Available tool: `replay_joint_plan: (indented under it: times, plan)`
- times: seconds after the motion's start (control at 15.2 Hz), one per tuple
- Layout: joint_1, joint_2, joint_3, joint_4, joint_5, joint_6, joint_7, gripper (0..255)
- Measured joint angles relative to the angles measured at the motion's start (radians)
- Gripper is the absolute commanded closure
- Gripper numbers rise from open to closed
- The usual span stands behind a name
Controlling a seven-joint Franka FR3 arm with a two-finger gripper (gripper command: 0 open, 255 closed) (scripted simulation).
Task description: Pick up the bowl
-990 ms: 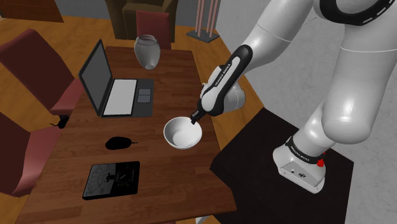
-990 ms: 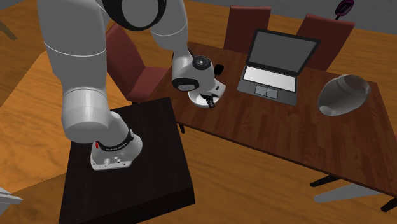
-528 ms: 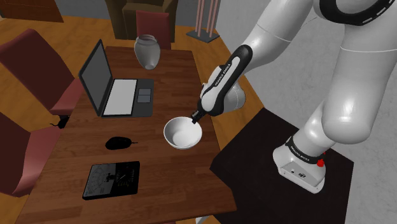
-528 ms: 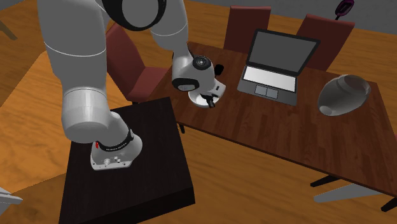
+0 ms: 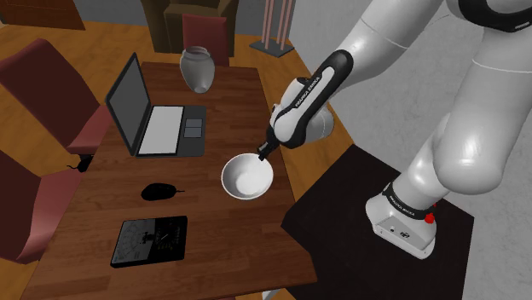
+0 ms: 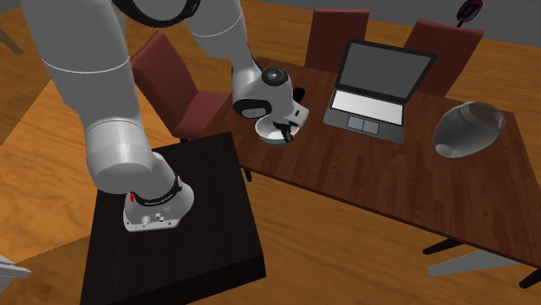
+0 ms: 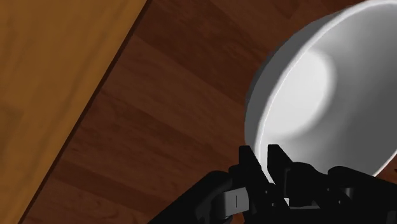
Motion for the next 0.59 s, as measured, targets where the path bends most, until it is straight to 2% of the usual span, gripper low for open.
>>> replay_joint_plan:
  times: [0.33,0.59]
  plan:
    - [0.084,-0.091,-0.096,-0.023,-0.073,-0.073,0.076,255]
    - [0.124,-0.151,-0.151,-0.035,-0.146,-0.123,0.141,255]
